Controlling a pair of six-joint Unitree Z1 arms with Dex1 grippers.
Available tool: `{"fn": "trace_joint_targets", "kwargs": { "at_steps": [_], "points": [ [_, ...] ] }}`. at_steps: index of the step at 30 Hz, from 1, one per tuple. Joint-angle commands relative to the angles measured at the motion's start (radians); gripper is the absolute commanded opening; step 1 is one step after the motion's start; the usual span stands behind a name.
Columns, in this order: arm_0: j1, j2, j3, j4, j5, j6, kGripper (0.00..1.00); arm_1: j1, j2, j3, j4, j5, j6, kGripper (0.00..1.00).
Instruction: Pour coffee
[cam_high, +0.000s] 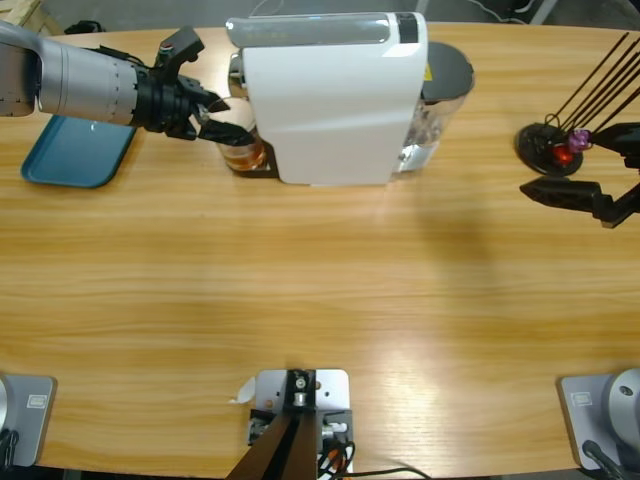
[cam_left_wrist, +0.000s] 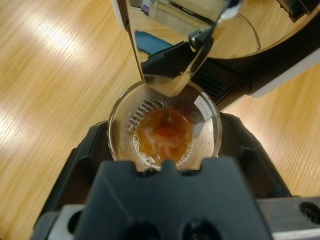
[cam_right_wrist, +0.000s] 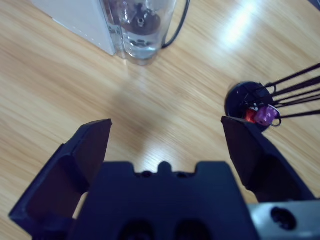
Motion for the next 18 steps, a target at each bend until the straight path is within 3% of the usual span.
{"fn": "trace_joint_targets", "kwargs": {
  "at_steps": [1,13,18],
  "points": [
    [0.012,0.021,0.039,-0.010,-0.015,0.008,0.000,0.009,-0.005,0.066,-0.056,0.017,0.006,1.000],
    [0.039,-0.140,0.079,-0.008,0.055,-0.006,0.000,0.009,-0.015,0.071,-0.052,-0.004,0.006,1.000],
    [0.131,-0.277,0.077,0.022,0.103,-0.043,0.000,0.009,-0.023,0.075,-0.055,-0.012,0.005,1.000]
  ]
}}
